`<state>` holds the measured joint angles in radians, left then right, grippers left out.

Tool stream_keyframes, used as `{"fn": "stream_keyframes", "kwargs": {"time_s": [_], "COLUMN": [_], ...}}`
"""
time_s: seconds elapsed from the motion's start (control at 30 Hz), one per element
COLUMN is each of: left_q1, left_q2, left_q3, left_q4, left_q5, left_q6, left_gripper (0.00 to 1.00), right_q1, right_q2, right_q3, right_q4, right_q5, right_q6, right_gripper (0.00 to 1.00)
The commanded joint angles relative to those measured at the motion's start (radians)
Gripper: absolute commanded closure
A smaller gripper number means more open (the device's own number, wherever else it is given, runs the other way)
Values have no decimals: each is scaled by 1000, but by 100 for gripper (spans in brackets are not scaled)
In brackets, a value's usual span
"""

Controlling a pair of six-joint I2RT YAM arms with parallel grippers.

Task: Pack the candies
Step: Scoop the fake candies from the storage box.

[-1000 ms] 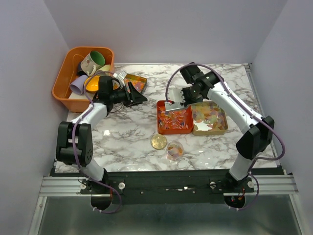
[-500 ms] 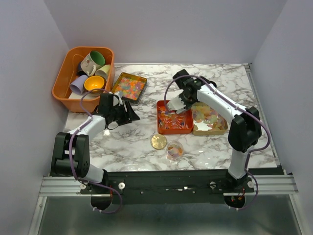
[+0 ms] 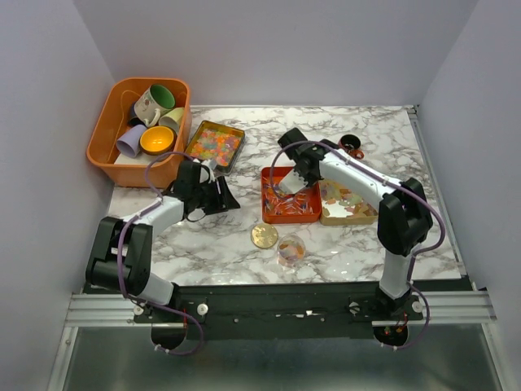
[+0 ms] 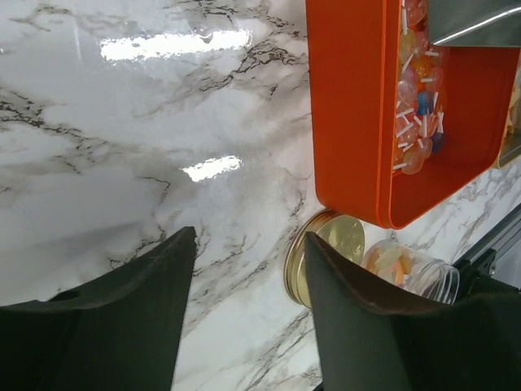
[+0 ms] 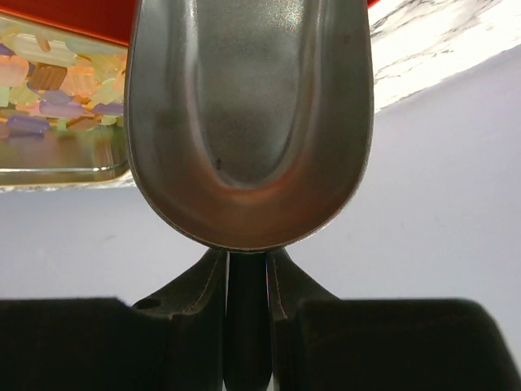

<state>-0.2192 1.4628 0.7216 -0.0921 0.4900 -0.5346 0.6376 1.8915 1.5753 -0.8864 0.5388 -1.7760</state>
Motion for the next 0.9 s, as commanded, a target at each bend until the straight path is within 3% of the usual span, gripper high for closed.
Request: {"fn": "stream_keyframes", "kwargs": {"time_s": [0.0, 0.13, 0.33, 0.67, 0.87], "left_q1": [-26, -55, -123, -152, -155], "left_q2": [63, 126, 180, 229, 264], "left_q3": [-30, -14, -14, -30, -34], "left_q4": [72, 109, 179, 327, 396], "left_q5": [16, 53, 110, 212, 268], "left_q6": [7, 10, -8, -67, -105], "left_gripper": [40, 57, 69, 74, 76], "right_q1": [40, 76, 106, 142, 154], "right_q2": [32, 93, 126, 115, 201], "right_q3": [-3, 75, 118, 42, 126], "right_q4": [-37, -150, -236, -249, -290], "right_q5": [102, 90, 43, -71, -117], "right_q6": [-2, 98, 196, 312, 420], "right_gripper": [99, 99, 99, 99, 100]}}
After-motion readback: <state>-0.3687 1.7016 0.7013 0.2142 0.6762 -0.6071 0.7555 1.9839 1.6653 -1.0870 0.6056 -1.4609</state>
